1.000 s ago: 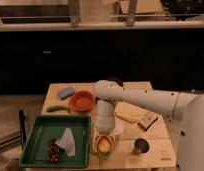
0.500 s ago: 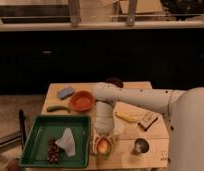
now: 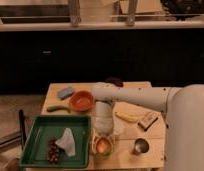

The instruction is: Place apple in plastic cup

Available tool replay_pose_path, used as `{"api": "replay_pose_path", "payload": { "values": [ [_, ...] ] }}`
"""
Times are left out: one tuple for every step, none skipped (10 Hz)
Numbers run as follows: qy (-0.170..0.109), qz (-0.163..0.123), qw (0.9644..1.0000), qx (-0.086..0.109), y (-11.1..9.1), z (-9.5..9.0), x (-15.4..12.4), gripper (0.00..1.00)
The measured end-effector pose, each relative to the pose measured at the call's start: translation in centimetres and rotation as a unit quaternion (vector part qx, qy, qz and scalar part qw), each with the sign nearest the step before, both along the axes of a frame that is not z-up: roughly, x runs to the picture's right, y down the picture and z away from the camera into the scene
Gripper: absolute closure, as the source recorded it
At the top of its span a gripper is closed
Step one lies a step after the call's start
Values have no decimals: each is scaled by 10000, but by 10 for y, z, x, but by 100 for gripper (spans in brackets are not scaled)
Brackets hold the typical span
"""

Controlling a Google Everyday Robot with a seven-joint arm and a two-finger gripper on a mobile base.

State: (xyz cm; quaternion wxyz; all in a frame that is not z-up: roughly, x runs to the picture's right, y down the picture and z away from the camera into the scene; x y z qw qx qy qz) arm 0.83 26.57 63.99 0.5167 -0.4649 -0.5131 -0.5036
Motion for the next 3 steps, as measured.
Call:
{"api": "replay_pose_path", "payload": {
  "values": [
    [14,11,10000,17,-1,0,-1,20],
    [21,13,10000,27,-2,0,-1,20],
    [29,23,10000,37,-2,0,-1,20]
  ]
}}
